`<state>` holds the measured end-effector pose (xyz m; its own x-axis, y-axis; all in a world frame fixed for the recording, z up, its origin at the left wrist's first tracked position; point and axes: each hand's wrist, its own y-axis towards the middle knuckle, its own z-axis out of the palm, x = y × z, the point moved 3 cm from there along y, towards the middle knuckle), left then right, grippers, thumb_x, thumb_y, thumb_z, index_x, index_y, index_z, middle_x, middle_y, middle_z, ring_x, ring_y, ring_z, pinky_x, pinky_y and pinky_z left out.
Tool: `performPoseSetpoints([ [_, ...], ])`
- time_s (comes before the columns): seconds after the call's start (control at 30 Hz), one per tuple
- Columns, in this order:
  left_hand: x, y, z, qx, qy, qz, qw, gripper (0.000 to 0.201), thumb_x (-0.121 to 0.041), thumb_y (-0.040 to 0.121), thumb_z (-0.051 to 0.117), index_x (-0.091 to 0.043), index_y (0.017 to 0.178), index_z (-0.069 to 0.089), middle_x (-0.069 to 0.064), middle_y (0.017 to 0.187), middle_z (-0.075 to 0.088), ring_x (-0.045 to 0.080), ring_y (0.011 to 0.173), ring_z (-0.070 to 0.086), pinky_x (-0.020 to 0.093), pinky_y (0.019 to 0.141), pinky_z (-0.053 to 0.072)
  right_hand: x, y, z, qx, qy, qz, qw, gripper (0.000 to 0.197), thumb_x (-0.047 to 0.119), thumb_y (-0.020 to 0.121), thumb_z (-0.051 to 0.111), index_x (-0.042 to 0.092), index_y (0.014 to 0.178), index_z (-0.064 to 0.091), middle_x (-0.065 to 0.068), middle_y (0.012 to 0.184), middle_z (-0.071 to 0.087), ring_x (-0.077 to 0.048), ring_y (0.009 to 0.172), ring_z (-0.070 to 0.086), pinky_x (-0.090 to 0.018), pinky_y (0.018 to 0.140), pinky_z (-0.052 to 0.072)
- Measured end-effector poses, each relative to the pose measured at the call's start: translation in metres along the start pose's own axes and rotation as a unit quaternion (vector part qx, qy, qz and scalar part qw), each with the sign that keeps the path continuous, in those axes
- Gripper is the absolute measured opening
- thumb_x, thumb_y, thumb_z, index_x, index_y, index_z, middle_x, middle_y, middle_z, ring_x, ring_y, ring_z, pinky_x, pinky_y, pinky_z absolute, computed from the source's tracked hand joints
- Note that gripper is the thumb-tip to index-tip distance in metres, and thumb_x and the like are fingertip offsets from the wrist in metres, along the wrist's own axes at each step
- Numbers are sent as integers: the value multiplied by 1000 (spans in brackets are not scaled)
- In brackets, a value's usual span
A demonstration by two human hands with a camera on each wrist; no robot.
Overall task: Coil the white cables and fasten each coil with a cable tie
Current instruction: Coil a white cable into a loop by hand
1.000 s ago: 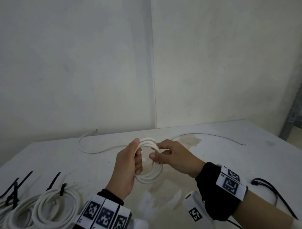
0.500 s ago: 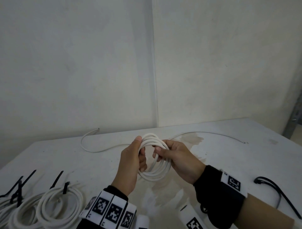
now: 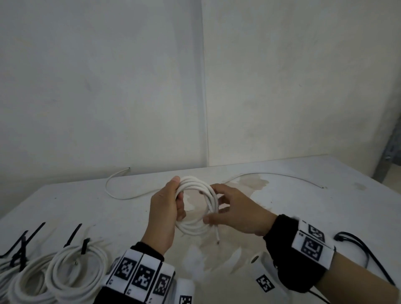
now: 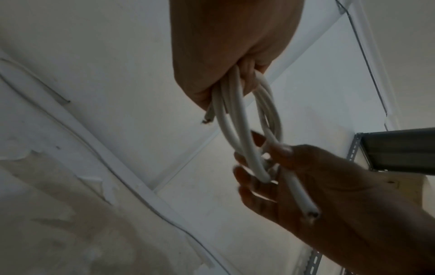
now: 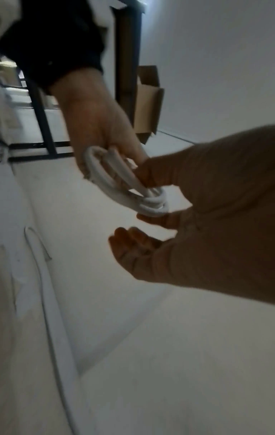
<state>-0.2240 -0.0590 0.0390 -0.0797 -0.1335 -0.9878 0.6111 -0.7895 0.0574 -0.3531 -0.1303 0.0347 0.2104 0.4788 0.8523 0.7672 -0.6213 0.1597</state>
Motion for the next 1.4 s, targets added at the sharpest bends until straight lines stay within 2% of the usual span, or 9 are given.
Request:
performPoseSetpoints([
  [0.2,-1,1,-4,-17,-17,-1,1000,40,-27,94,44,-12,57,39,-9,36,26,6,34,22,20,40,22,-3,-3,7,-11,34,31,999,23,12,82,68,18,100,56,-9,59,58,-14,44,60,-26,47,54],
  [0.43,2,0,-10,-4,-132,-35,991,37,-25,93,45,-11,59,40,-9,34,24,4,29,20,17,34,21,-2,-4,7,-6,18,17,1000,20,13,86,62,15,106,58,4,57,53,-12,49,56,-24,53,49],
  [0.6,2,-2,-3,48,-176,-37,983,39,-30,95,38,-12,60,41,-7,38,26,6,31,23,19,38,29,0,-1,13,-37,175,20,984,12,16,94,49,7,103,51,-3,90,63,-14,81,58,-30,77,46],
  [0.73,3,-6,0,133,-168,-63,975,44,-24,92,29,-6,59,51,4,42,37,15,37,37,30,53,38,6,0,10,-65,352,23,934,10,4,96,41,10,94,49,-2,64,51,-10,56,58,-27,68,49],
  [0.9,7,-14,2,184,-169,-117,961,33,-22,72,34,-1,57,54,11,45,42,21,39,42,35,58,36,9,1,7,-94,338,43,935,14,0,93,42,10,90,52,5,52,38,-6,41,34,-21,48,39],
  [1.07,12,-12,5,154,-77,-82,982,44,-17,89,22,-2,62,53,10,49,45,18,43,44,27,51,39,11,-2,3,-118,304,41,944,15,1,92,42,9,85,51,4,53,35,-6,42,31,-21,45,35],
  [1.17,14,-12,3,150,-50,-79,984,46,-18,90,23,1,65,57,14,55,49,18,45,50,31,56,38,9,-4,2,-121,272,35,954,15,1,93,42,10,86,52,4,55,36,-6,44,32,-21,47,36],
  [1.3,7,-11,4,167,-44,-80,982,48,-32,94,34,-1,74,64,13,60,59,22,56,60,36,66,47,9,-5,3,-101,233,24,967,14,1,93,43,11,87,52,3,58,36,-4,44,32,-20,47,35],
  [1.4,-2,-10,5,201,30,-45,978,28,-33,80,58,-5,81,62,5,60,61,19,57,61,29,58,52,10,-6,2,-82,208,22,975,16,0,92,43,13,87,52,3,59,37,-4,44,34,-19,47,35],
])
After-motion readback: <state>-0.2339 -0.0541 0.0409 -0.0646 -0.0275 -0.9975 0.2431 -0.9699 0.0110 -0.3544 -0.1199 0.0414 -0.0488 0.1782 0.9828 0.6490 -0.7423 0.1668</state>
